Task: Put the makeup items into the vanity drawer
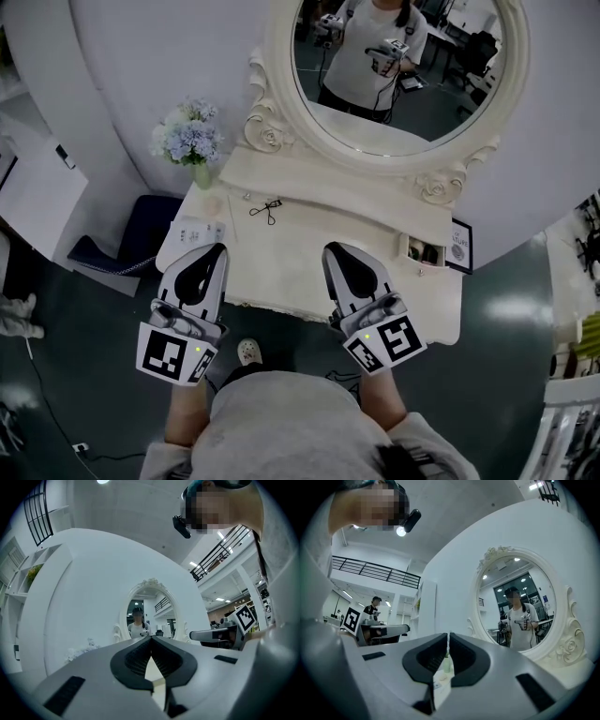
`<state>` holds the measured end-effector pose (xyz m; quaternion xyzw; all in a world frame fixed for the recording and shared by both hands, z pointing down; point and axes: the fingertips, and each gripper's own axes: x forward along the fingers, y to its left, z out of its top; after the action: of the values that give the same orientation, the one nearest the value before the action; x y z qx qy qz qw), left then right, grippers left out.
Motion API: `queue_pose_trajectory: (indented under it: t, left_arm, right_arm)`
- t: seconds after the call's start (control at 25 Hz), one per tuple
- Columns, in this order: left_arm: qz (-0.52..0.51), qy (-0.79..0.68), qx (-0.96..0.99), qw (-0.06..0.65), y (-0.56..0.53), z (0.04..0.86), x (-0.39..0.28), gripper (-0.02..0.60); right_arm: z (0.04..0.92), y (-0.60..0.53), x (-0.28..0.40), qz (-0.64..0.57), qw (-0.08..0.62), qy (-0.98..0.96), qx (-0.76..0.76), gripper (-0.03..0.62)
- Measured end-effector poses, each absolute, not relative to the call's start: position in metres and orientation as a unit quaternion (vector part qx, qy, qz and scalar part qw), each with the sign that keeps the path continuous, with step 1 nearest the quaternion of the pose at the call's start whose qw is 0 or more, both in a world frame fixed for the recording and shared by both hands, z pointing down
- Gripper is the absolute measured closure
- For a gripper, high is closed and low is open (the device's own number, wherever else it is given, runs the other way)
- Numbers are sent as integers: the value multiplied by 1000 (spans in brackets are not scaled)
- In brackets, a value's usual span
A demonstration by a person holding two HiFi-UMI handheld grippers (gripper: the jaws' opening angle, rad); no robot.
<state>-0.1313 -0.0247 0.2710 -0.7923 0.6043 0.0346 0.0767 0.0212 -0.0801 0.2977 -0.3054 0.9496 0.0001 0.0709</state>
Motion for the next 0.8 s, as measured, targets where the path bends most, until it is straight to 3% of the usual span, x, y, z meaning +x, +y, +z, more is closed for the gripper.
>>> queue_pose_trajectory:
  t: [0.8]
  left_arm:
    - [46,551,-830,73,-84,275,-201,566]
  right_arm:
    - [303,-119,-46,1,67,929,-364,567]
